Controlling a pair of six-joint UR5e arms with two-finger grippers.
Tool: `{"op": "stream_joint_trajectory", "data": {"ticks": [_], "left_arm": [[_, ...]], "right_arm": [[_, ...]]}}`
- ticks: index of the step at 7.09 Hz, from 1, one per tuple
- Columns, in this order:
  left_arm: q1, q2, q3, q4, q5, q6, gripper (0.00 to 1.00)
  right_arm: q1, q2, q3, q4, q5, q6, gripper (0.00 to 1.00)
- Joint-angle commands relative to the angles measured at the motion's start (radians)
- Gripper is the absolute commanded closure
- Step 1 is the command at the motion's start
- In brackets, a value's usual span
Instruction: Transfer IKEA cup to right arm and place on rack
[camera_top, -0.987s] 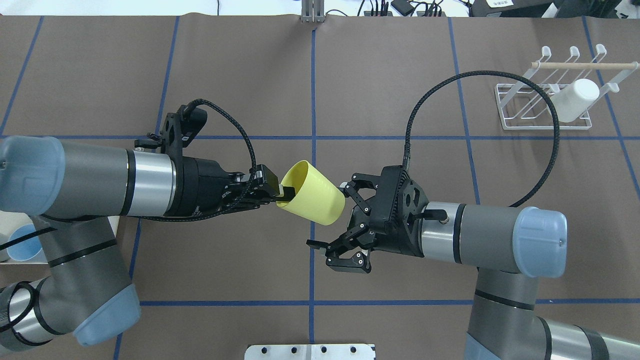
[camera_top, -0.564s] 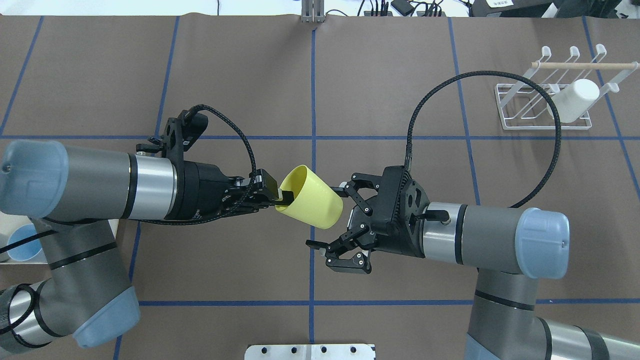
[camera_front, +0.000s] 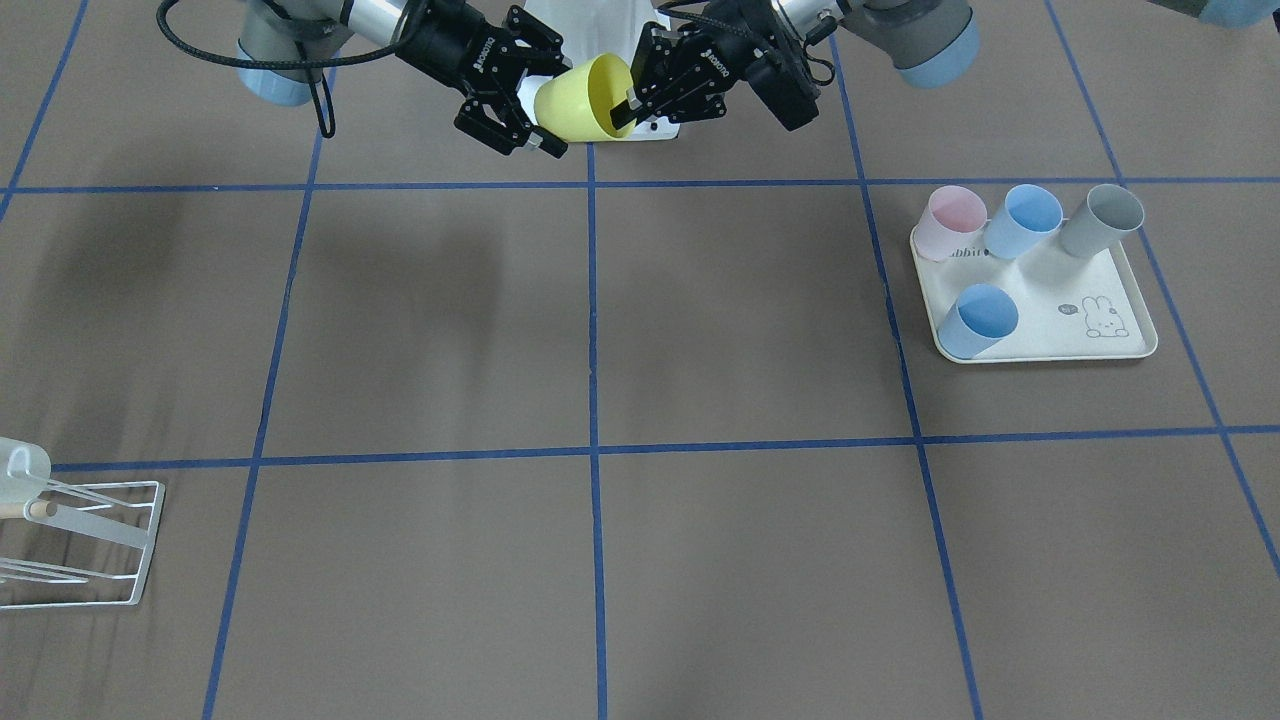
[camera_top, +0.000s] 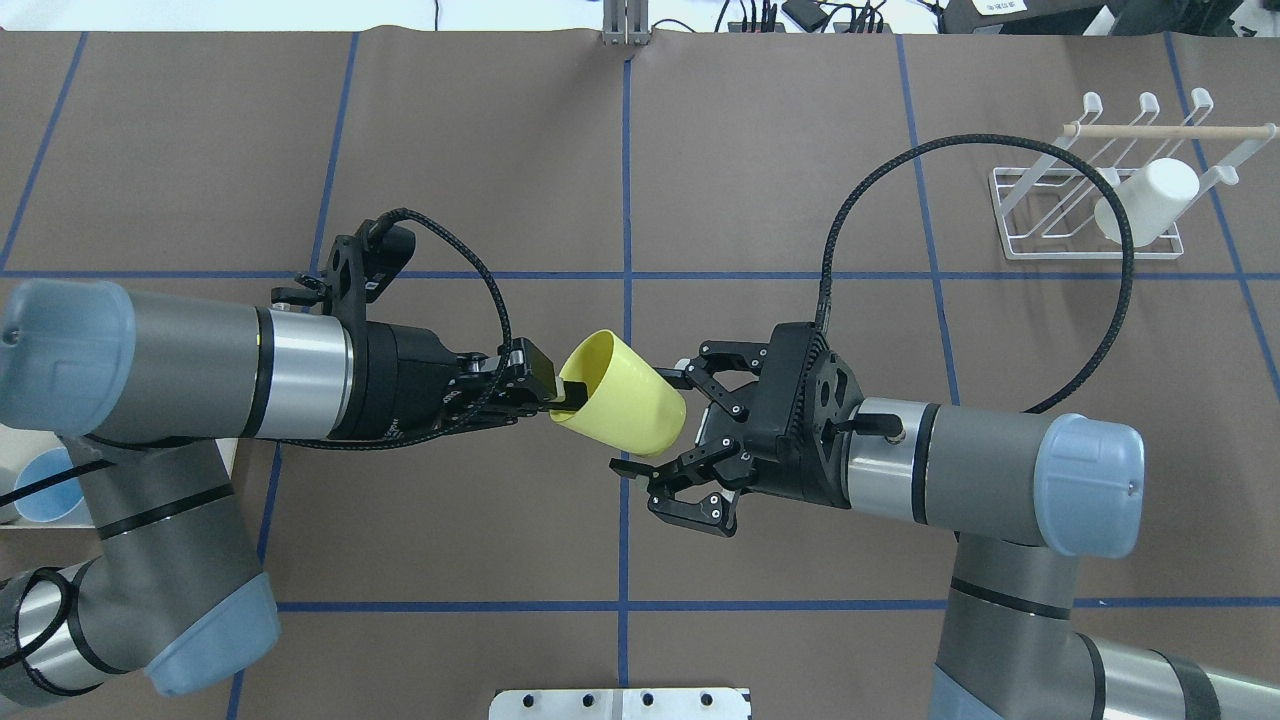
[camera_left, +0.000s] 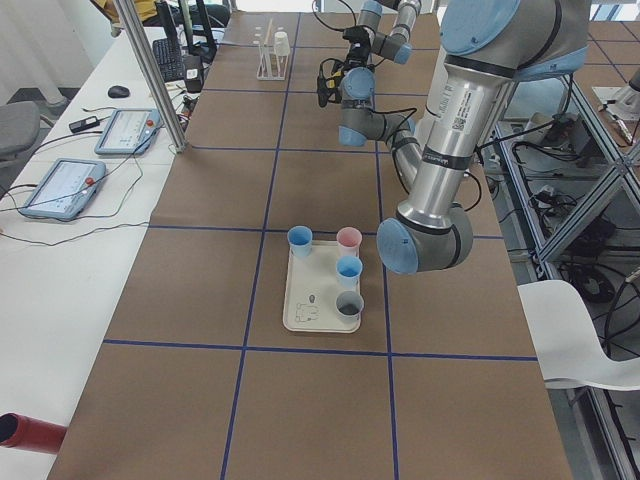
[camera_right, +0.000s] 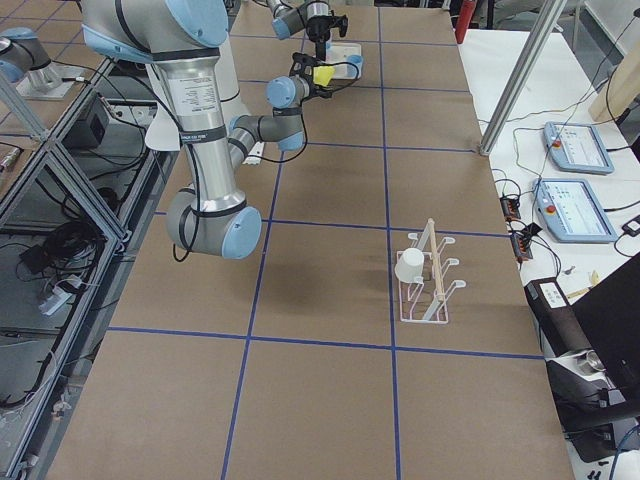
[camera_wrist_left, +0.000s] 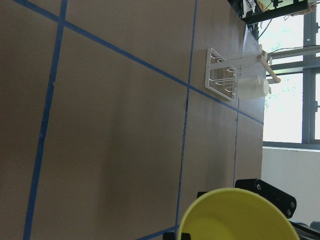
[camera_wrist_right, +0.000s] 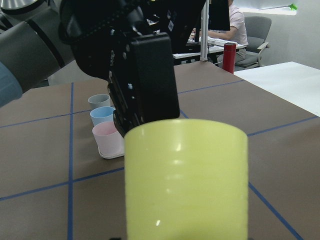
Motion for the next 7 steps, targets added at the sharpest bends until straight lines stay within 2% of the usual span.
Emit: {"op": "stream_joint_trajectory", "data": {"ticks": [1, 2, 3, 4, 7], "left_arm": [[0.0, -0.004, 0.0, 0.001, 0.0, 0.0, 1.0], [0.0, -0.007, 0.0, 0.001, -0.002, 0.0, 0.86], [0.0, -0.007, 0.0, 0.001, -0.002, 0.0, 0.38], [0.0, -0.007, 0.0, 0.003, 0.0, 0.001, 0.01], [-0.044, 0.03, -0.018, 0.015, -0.015, 0.087, 0.0]], "right_arm": [[0.001, 0.0, 0.0, 0.0, 0.001, 0.002, 0.38], [0.001, -0.002, 0.0, 0.0, 0.001, 0.002, 0.51], [0.001, -0.002, 0.0, 0.0, 0.001, 0.002, 0.58], [0.001, -0.002, 0.0, 0.0, 0.001, 0.003, 0.6], [0.013, -0.012, 0.0, -0.015, 0.002, 0.003, 0.63]]}}
